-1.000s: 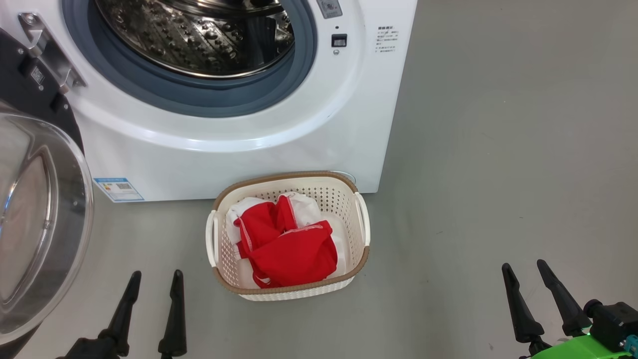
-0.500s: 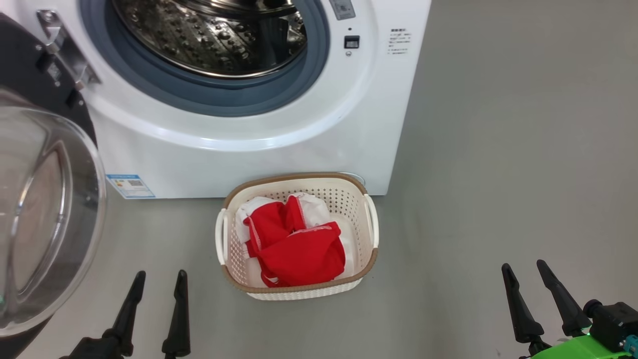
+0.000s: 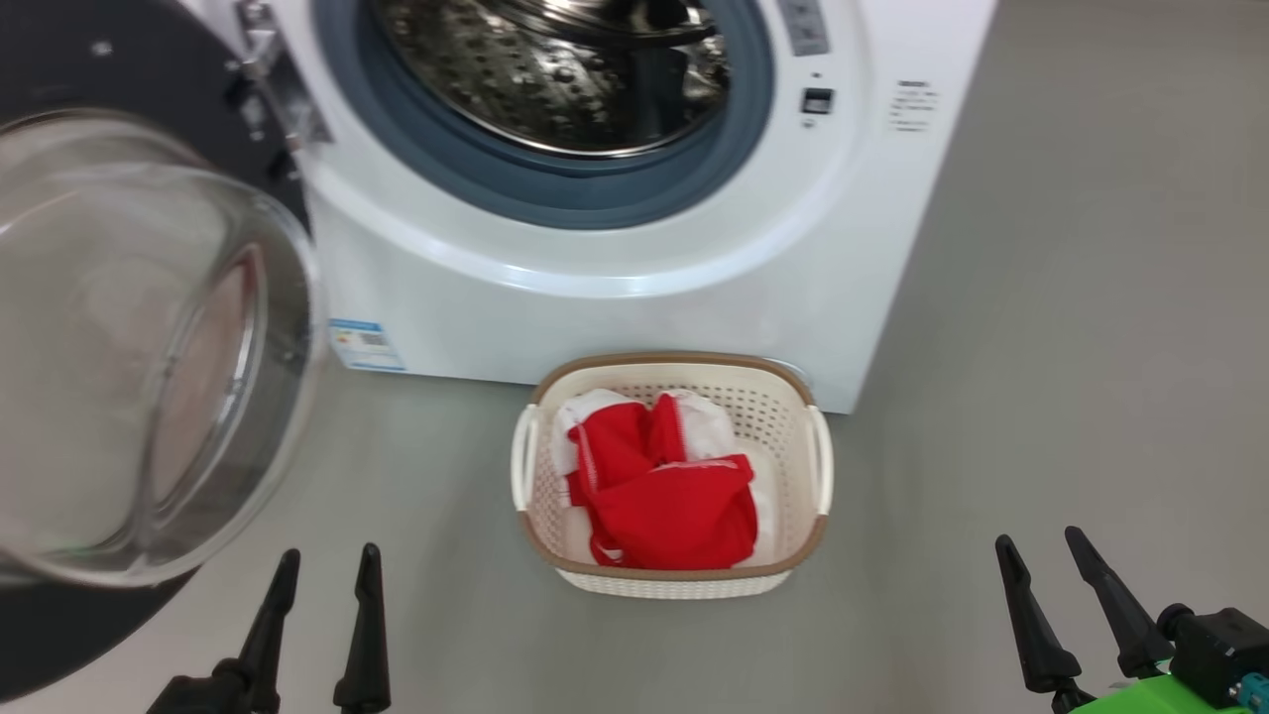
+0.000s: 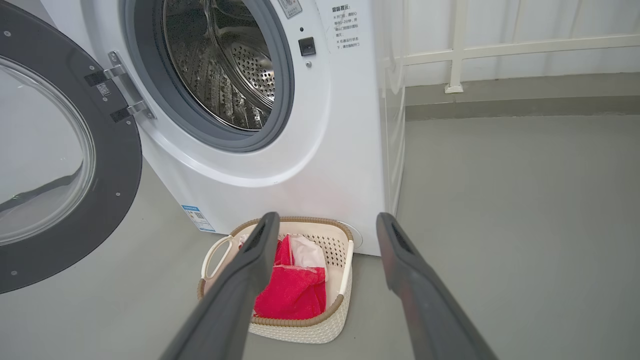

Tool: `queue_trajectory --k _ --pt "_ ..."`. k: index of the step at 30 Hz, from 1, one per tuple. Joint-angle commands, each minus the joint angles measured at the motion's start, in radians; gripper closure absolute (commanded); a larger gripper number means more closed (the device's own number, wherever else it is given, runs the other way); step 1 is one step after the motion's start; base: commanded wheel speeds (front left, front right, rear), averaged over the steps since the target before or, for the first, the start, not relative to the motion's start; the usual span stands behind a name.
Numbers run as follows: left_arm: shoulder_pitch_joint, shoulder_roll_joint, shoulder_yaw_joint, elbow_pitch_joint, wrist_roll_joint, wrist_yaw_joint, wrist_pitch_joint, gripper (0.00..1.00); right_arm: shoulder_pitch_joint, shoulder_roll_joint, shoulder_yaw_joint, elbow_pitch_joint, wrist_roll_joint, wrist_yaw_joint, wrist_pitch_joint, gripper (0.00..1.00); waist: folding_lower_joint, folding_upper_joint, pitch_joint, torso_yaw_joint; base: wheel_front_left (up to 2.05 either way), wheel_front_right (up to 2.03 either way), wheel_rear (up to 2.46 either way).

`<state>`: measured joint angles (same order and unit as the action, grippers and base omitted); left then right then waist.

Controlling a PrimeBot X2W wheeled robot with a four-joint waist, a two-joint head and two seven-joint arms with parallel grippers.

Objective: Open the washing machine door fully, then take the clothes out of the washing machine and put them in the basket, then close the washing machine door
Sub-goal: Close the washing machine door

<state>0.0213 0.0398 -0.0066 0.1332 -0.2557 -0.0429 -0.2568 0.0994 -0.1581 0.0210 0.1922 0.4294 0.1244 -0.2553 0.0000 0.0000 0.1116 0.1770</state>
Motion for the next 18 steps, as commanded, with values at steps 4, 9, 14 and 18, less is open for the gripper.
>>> queue_trajectory --k 4,9,14,18 --pt "0.006 0.01 0.015 -0.018 -0.03 0.016 -0.005 0.0 0.004 -0.027 0.037 -0.02 -0.005 0.006 -0.006 0.0 0.0 0.0 -0.028 0.099 0.0 0.0 0.0" --pt "0.022 0.01 0.004 -0.021 -0.045 0.029 -0.005 0.0 0.012 -0.033 0.048 -0.02 -0.003 0.006 -0.006 0.0 0.0 0.0 -0.042 0.16 0.0 0.0 0.0" --pt "0.041 0.01 0.012 -0.028 -0.06 0.039 -0.005 0.0 0.024 -0.032 0.058 -0.021 -0.001 0.006 -0.006 0.0 0.0 0.0 -0.056 0.215 0.0 0.0 0.0" --pt "0.055 0.01 0.002 -0.032 -0.065 0.04 -0.005 0.0 0.031 -0.032 0.071 -0.021 -0.001 0.006 -0.006 0.0 0.0 0.0 -0.063 0.252 0.0 0.0 0.0"
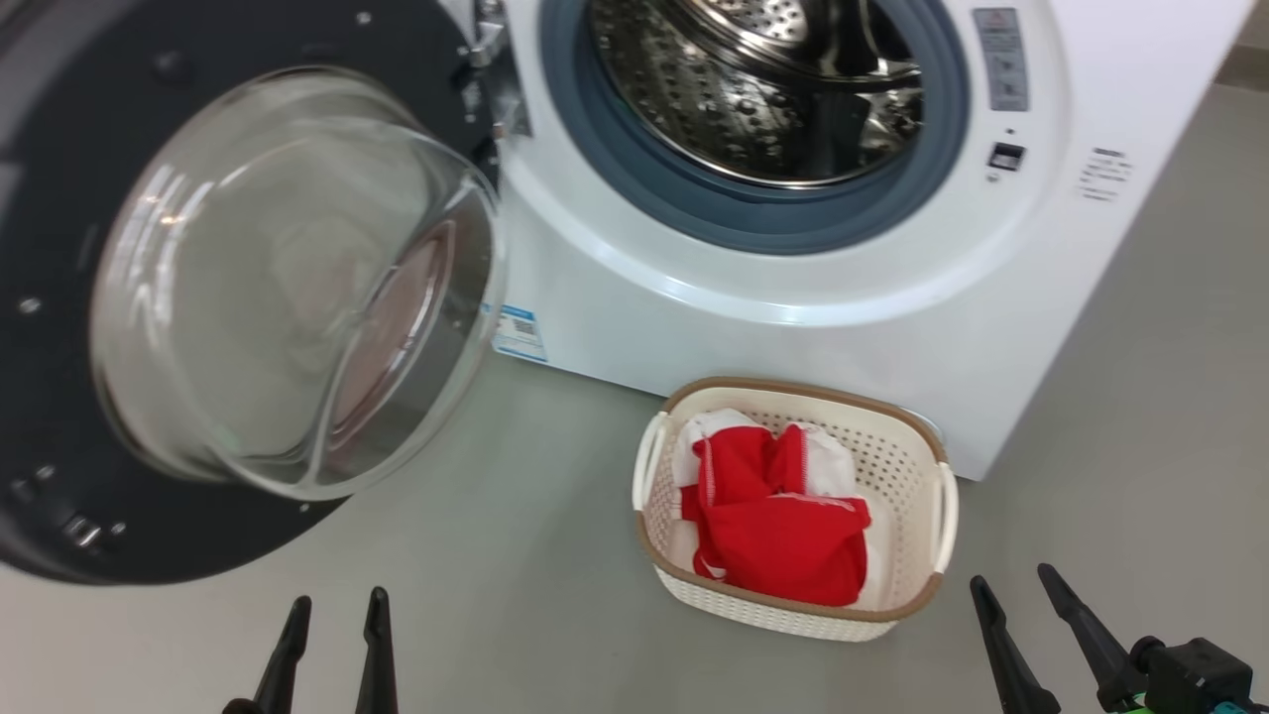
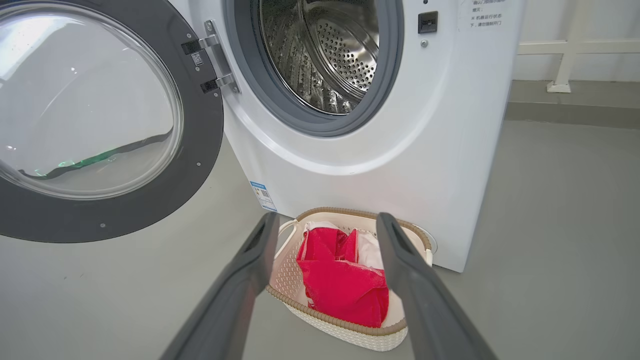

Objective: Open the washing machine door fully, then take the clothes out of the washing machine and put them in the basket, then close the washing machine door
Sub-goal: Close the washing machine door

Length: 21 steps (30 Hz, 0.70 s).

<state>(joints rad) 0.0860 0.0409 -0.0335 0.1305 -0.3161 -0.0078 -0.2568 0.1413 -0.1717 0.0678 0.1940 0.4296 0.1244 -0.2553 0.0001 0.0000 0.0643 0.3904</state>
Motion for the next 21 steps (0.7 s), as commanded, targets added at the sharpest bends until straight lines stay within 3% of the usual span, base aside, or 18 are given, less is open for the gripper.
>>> queue_trajectory --k 1,21 --pt "-0.006 0.009 0.027 -0.03 -0.006 0.007 -0.005 0.0 -0.011 -0.018 0.027 -0.023 -0.001 0.006 -0.006 0.0 -0.0001 0.0 -0.017 0.046 0.0 0.0 0.0" --pt "0.01 0.009 0.03 -0.063 -0.037 0.034 -0.005 0.0 -0.039 -0.028 0.073 -0.01 0.005 0.006 -0.006 0.0 -0.0001 0.0 -0.011 0.093 0.0 0.0 0.0"
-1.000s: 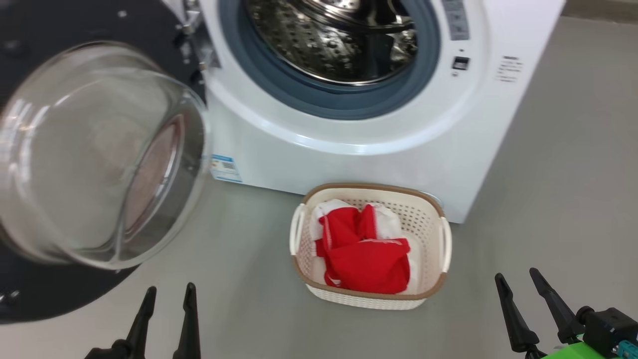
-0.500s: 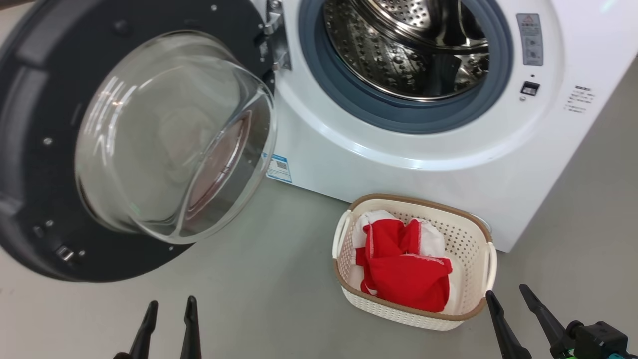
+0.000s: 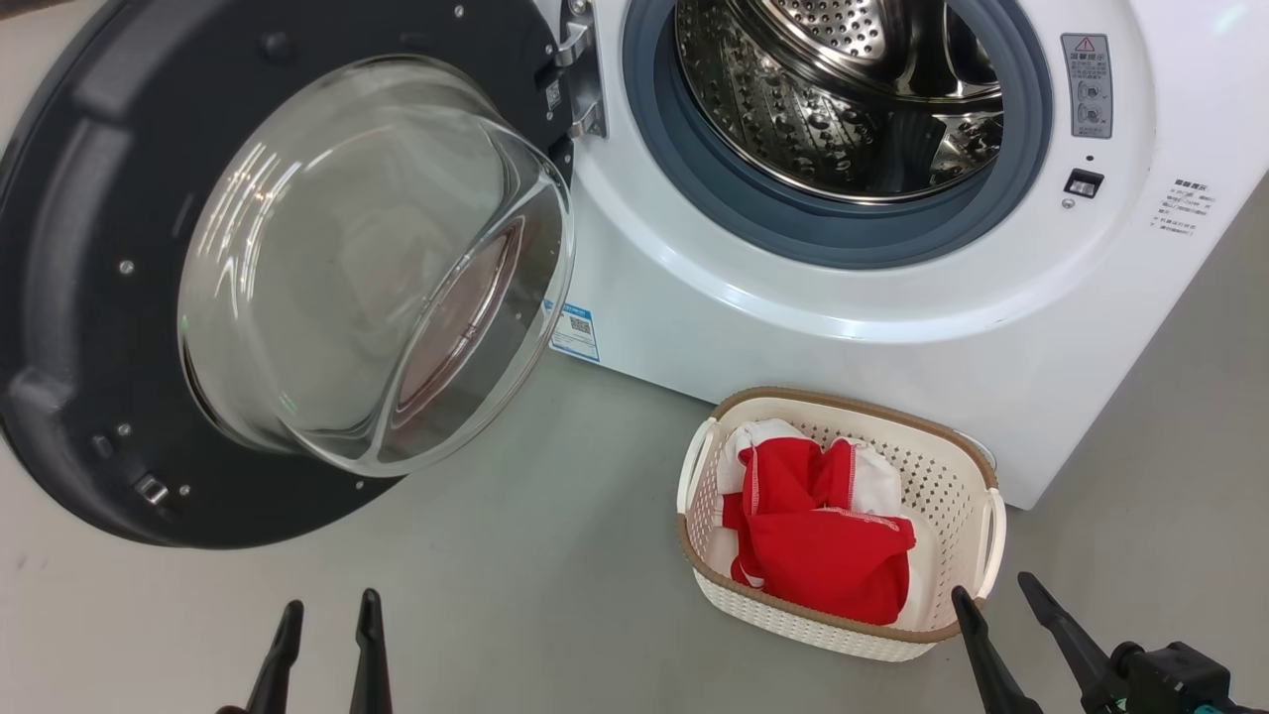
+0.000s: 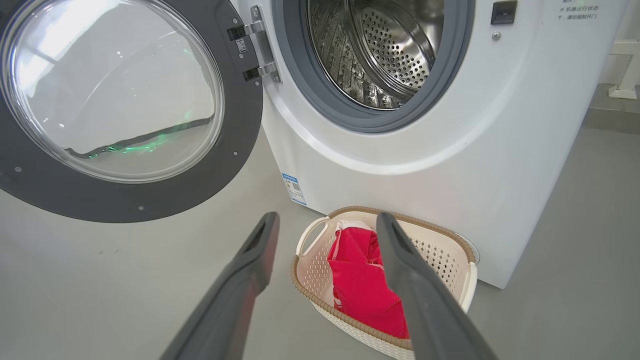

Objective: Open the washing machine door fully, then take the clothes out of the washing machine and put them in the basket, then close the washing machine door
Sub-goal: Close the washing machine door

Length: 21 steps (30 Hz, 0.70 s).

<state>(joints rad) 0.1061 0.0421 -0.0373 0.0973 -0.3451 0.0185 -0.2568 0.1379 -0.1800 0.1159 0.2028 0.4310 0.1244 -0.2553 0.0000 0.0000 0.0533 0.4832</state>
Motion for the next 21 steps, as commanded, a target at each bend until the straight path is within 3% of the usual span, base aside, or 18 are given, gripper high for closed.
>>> queue_trajectory --k 1,4,5,6,8,17,21 --pt "-0.009 0.008 0.035 -0.031 -0.009 0.008 -0.005 0.0 -0.037 -0.02 0.026 -0.018 0.004 0.006 -0.006 0.0 0.0 0.0 0.0 0.0 0.0 0.0 0.0" --pt "-0.013 0.008 0.043 -0.036 -0.014 0.007 -0.005 0.0 -0.039 -0.02 0.028 -0.016 0.005 0.006 -0.006 0.0 0.0 0.0 0.001 0.0 0.0 0.0 0.0" --pt "-0.017 0.008 0.047 -0.04 -0.02 0.004 -0.005 0.1 -0.039 -0.02 0.028 -0.016 0.005 0.006 -0.006 0.0 0.0 0.0 0.002 0.0 0.0 0.0 0.0" --pt "-0.022 0.008 0.053 -0.044 -0.022 0.001 -0.005 0.56 -0.039 -0.021 0.028 -0.016 0.005 0.006 -0.006 0.0 0.0 0.0 0.003 0.0 0.0 0.0 0.0" --pt "-0.035 0.008 0.069 -0.056 -0.021 -0.008 -0.005 1.0 -0.039 -0.021 0.029 -0.016 0.006 0.006 -0.006 0.0 0.0 0.0 0.004 0.0 0.0 0.0 0.0" --pt "-0.157 0.009 0.218 -0.198 0.056 -0.093 -0.005 1.0 -0.029 -0.017 0.018 -0.021 0.004 0.006 -0.006 0.0 0.0 0.0 0.01 -0.002 0.0 0.0 0.0" --pt "-0.255 0.05 0.293 -0.257 0.094 -0.127 -0.005 1.0 -0.022 -0.013 0.006 -0.025 0.003 0.006 -0.006 0.0 0.0 0.0 0.011 -0.003 0.0 0.0 0.0"
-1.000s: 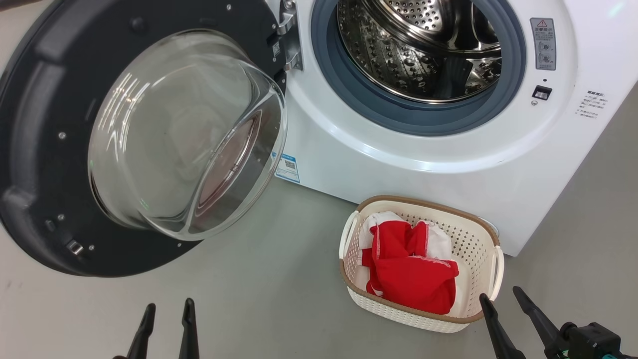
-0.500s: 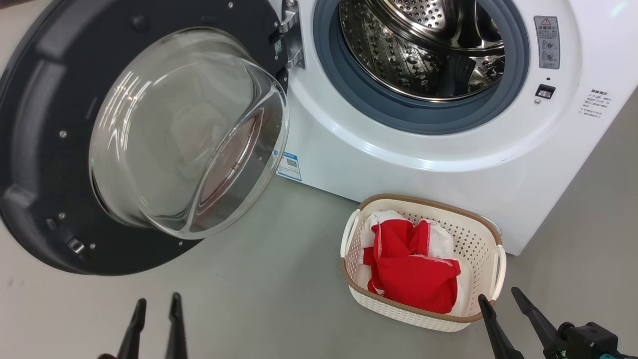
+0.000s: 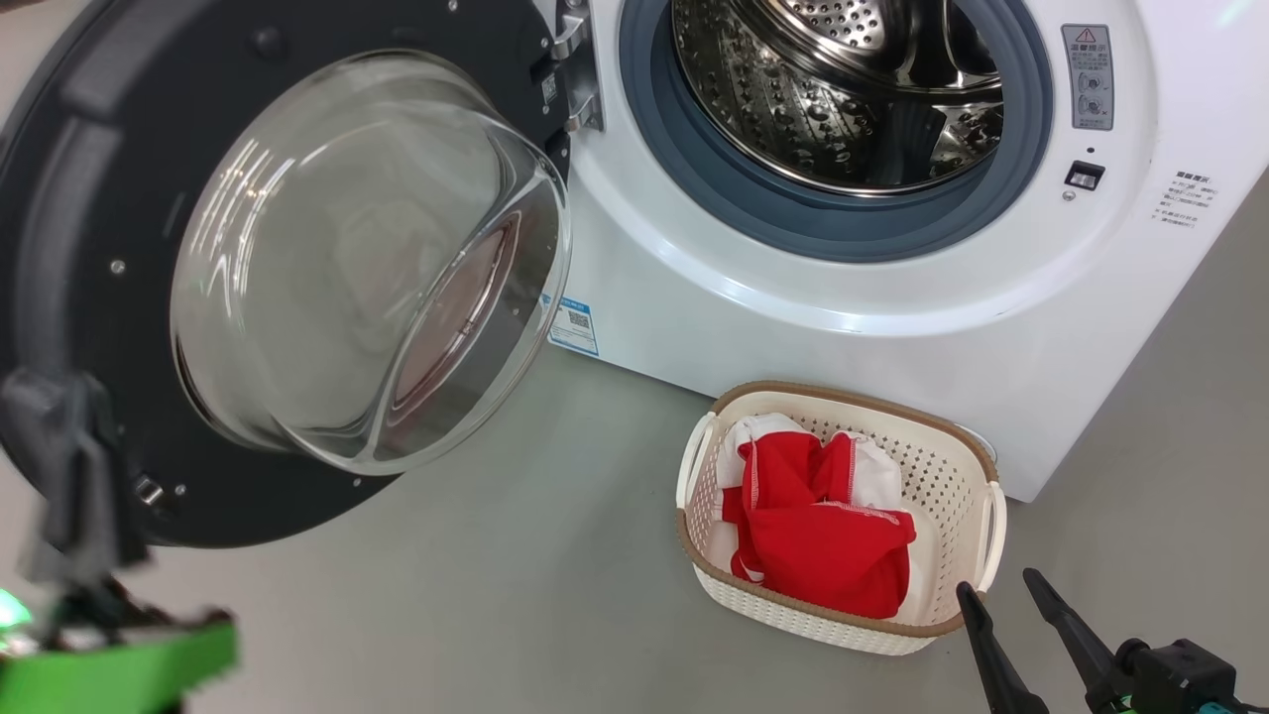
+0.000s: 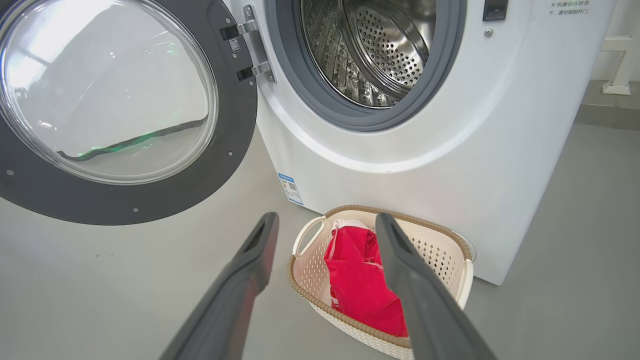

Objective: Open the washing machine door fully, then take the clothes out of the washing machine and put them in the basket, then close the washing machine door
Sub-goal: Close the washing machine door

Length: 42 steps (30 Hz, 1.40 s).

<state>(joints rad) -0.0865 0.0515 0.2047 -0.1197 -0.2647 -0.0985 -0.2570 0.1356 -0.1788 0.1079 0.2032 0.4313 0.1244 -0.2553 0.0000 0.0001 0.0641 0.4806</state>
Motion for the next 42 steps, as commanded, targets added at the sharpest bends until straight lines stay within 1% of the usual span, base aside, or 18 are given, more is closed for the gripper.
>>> queue_trajectory --k 1,4,6,7,11,13,15,17,20,23,27,29,31,37,42 --pt "-0.093 0.06 0.068 -0.047 0.018 -0.016 -0.005 1.0 -0.017 -0.013 0.012 -0.027 0.002 0.006 -0.006 0.0 0.0 -0.0001 0.0 0.0 0.0 0.0 0.0" --pt "-0.195 0.129 0.109 -0.042 0.015 -0.026 -0.005 1.0 -0.01 -0.009 0.007 -0.027 0.0 0.006 -0.006 0.0 0.0 -0.0001 0.003 0.0 0.0 0.0 0.0" --pt "-0.26 0.177 0.128 -0.016 0.0 -0.029 -0.005 1.0 -0.009 -0.008 0.007 -0.027 -0.001 0.006 -0.006 0.0 0.0 -0.0001 0.005 0.001 0.0 0.0 0.0" --pt "-0.26 0.177 0.128 -0.016 0.0 -0.029 -0.005 1.0 -0.009 -0.008 0.007 -0.027 -0.001 0.006 -0.006 0.0 0.0 -0.0001 0.005 0.001 0.0 0.0 0.0" --pt "-0.37 0.264 0.152 0.072 -0.052 -0.031 -0.005 1.0 -0.011 -0.004 0.003 -0.029 -0.002 0.006 -0.006 0.0 0.0 -0.0001 0.008 0.002 0.0 0.0 0.0" --pt "-0.419 0.298 0.16 0.137 -0.111 -0.032 -0.005 1.0 -0.011 -0.001 0.002 -0.03 -0.004 0.006 -0.006 0.0 0.0 -0.0001 0.009 0.002 0.0 0.0 0.0" --pt "-0.463 0.325 0.176 0.223 -0.204 -0.032 -0.005 1.0 -0.012 0.0 0.002 -0.031 -0.005 0.006 -0.006 0.0 0.0 -0.0001 0.013 0.001 0.0 0.0 0.0" --pt "-0.499 0.367 0.187 0.322 -0.282 -0.032 -0.004 1.0 -0.014 0.0 0.004 -0.032 -0.006 0.006 -0.006 0.0 0.0 -0.0001 0.018 -0.002 0.0 0.0 0.0" --pt "-0.549 0.423 0.196 0.466 -0.389 -0.032 0.028 1.0 -0.018 -0.002 0.006 -0.032 -0.005 0.006 -0.006 0.0 0.0 -0.0001 0.025 -0.006 0.0 0.0 0.0" --pt "-0.594 0.468 0.19 0.598 -0.486 -0.032 0.103 1.0 -0.022 -0.005 0.005 -0.033 -0.004 0.006 -0.006 0.0 0.0 -0.0001 0.032 -0.01 0.0 0.0 0.0" --pt "-0.648 0.512 0.173 0.752 -0.594 -0.032 0.242 1.0 -0.025 -0.011 0.003 -0.036 -0.005 0.006 -0.006 0.0 0.0 -0.0001 0.043 -0.012 0.0 0.0 0.0" --pt "-0.669 0.533 0.15 0.821 -0.627 -0.032 0.329 1.0 -0.027 -0.015 0.003 -0.037 -0.005 0.006 -0.006 0.0 0.0 -0.0001 0.051 -0.015 0.0 0.0 0.0" --pt "-0.691 0.55 0.129 0.872 -0.649 -0.032 0.391 1.0 -0.032 -0.021 0.002 -0.039 -0.005 0.006 -0.006 0.0 0.0 -0.0001 0.061 -0.016 0.0 0.0 0.0" --pt "-0.738 0.575 0.094 0.975 -0.743 -0.032 0.596 1.0 -0.046 -0.033 0.007 -0.042 -0.005 0.006 -0.006 0.0 0.0 -0.0001 0.088 -0.032 0.0 0.0 0.0" --pt "-0.747 0.588 0.077 0.993 -0.815 -0.032 0.737 1.0 -0.05 -0.038 0.001 -0.045 -0.005 0.006 -0.006 0.0 0.0 -0.0001 0.103 -0.044 0.0 0.0 0.0"
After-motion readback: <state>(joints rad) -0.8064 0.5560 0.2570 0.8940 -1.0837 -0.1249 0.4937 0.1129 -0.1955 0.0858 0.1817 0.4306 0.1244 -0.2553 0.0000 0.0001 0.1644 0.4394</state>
